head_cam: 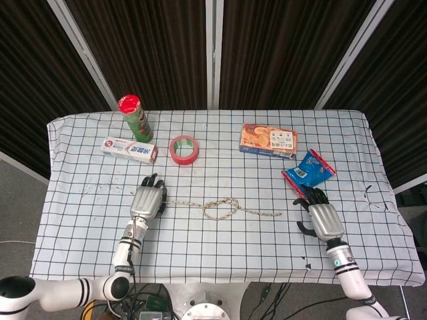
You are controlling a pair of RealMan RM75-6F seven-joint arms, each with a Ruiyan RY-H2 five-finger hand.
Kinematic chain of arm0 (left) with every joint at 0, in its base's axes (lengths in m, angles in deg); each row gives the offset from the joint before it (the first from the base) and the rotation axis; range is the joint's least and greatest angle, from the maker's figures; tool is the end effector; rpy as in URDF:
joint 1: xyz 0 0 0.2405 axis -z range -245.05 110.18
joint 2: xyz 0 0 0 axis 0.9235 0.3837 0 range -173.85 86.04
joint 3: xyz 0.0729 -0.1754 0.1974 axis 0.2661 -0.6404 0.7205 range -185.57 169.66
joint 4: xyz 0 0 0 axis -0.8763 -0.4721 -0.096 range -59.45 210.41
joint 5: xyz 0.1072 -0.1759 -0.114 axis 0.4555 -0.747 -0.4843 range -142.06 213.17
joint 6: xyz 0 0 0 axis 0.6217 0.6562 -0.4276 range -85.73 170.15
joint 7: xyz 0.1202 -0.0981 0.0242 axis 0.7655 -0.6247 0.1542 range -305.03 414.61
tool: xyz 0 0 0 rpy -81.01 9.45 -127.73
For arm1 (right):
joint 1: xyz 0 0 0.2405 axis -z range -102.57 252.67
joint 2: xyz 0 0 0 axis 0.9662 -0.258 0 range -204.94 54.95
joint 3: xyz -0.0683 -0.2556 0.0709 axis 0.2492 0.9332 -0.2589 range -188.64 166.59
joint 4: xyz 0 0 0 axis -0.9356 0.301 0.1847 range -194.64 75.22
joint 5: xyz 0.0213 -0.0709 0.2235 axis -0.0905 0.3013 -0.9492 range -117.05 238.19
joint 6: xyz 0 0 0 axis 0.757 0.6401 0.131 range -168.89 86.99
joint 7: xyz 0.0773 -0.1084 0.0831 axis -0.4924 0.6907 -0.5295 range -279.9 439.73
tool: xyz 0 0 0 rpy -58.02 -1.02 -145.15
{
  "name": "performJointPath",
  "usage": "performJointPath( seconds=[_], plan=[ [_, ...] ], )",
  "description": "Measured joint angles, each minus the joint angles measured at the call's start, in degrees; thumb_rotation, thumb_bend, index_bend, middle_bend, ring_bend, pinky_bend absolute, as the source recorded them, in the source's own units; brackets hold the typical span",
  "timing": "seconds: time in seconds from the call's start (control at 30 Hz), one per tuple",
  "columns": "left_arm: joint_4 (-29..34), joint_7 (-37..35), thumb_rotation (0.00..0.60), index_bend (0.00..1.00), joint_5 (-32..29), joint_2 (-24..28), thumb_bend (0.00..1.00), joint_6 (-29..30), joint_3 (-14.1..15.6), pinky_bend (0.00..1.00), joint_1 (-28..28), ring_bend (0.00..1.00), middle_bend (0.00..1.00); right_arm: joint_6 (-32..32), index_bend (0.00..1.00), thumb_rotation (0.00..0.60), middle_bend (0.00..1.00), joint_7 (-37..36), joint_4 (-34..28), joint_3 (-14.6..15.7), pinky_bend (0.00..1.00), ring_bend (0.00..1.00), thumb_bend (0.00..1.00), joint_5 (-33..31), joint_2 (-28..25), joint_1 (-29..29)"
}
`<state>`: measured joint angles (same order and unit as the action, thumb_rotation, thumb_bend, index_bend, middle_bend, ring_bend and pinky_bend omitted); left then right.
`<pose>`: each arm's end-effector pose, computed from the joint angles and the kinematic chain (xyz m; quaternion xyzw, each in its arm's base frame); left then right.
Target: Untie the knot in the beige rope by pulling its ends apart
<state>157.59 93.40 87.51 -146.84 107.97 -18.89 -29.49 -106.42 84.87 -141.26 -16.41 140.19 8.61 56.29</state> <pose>-0.1624 0.3356 -0.1015 -0.7014 -0.4098 -0.3121 0.4926 -0.2989 -0.2782 0.0014 0.6634 -0.4437 0.3638 0.4802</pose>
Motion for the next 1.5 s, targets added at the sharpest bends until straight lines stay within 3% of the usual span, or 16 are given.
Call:
performJointPath(
  seconds=[0.83, 1.5],
  plan=[
    [0.9, -0.7, 0.600, 0.61, -0.2, 0.9, 0.47, 0.3, -0.1, 0.11, 0.0, 0.03, 0.22, 1.4, 0.39, 0.600, 0.02, -5.9, 7.6, 0.2, 0.00, 0.00, 0.28, 0.9, 8.0, -3.2],
    [1.3, -1.2, 0.600, 0.61, -0.7, 1.7, 0.47, 0.3, -0.4, 0.11, 0.0, 0.03, 0.22, 2.5, 0.44, 0.600, 0.02, -5.2, 10.8, -0.1, 0.00, 0.00, 0.30, 0.2, 11.0, -4.9]
  ],
)
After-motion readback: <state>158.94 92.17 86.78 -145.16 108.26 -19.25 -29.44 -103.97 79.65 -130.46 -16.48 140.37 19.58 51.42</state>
